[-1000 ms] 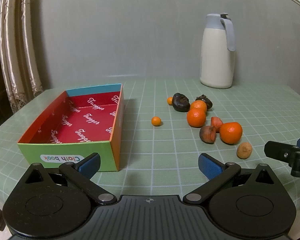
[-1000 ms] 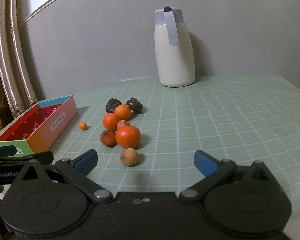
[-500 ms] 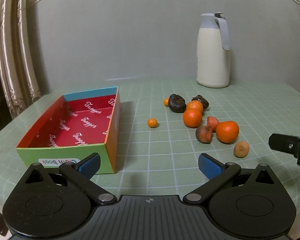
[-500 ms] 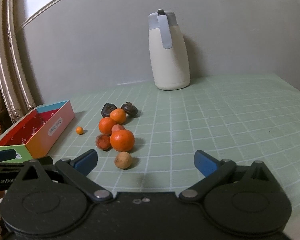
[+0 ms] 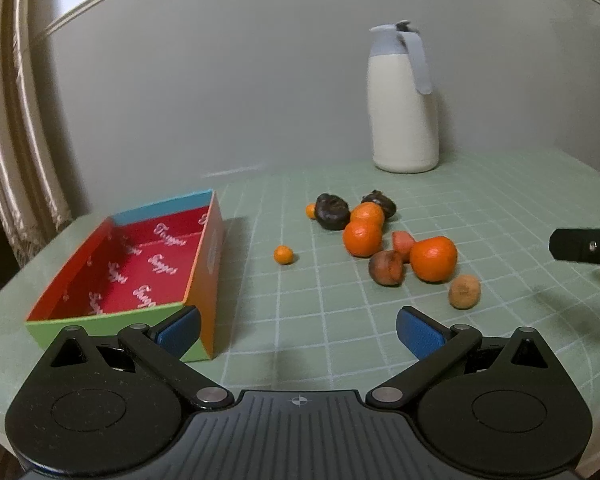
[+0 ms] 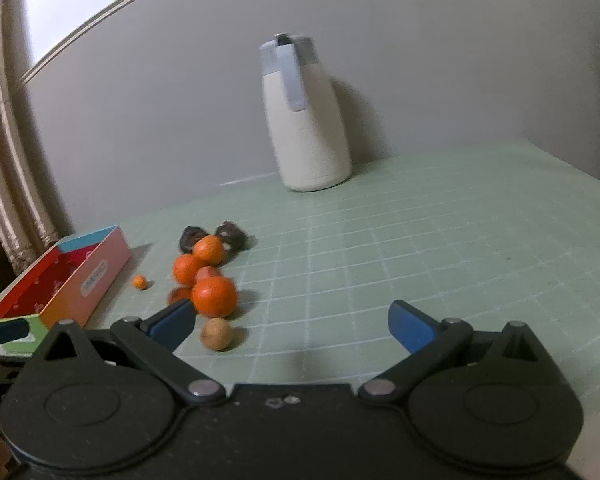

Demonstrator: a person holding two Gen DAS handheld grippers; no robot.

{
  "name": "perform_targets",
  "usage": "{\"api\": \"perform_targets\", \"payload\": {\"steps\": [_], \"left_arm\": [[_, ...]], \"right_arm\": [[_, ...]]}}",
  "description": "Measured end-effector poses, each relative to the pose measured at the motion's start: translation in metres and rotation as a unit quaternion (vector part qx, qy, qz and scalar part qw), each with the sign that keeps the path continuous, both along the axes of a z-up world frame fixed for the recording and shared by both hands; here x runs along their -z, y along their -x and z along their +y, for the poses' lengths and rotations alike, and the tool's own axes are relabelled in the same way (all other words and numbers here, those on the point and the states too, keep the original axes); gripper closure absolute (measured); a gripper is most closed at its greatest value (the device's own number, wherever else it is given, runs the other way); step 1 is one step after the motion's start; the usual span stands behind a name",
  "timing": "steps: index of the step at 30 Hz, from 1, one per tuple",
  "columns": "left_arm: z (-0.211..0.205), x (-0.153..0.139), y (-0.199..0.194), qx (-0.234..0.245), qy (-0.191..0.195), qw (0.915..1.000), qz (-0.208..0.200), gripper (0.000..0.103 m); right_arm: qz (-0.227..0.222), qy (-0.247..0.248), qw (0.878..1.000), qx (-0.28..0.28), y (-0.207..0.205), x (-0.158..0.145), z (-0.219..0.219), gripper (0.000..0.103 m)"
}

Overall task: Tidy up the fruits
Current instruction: 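Reach the left tool toward the tan round fruit in the cluster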

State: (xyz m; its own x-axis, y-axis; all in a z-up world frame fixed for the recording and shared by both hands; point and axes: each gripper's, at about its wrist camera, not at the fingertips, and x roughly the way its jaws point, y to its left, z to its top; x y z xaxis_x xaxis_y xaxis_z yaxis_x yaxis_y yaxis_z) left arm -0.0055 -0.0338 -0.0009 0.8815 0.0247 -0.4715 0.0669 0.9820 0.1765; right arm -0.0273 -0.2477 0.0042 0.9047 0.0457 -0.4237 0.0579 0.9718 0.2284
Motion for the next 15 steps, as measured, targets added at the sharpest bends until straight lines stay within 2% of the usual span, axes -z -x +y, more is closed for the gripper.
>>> {"api": "perform_targets", "payload": {"steps": [8,15], "left_arm": [[-0.021,-0.004,0.005,0.042,-0.019,0.9989,-0.011,0.000],[-0.056,-0.006,0.004,0.072,-0.039,0.9964,-0.025,0.000]], "right_arm": [[-0.013,-0.011,0.999,0.031,0.009,-0.003,-0.020,0.000],[-0.028,-0.034,0.998,0.048,0.018,-0.007,-0.037,0.000]]}}
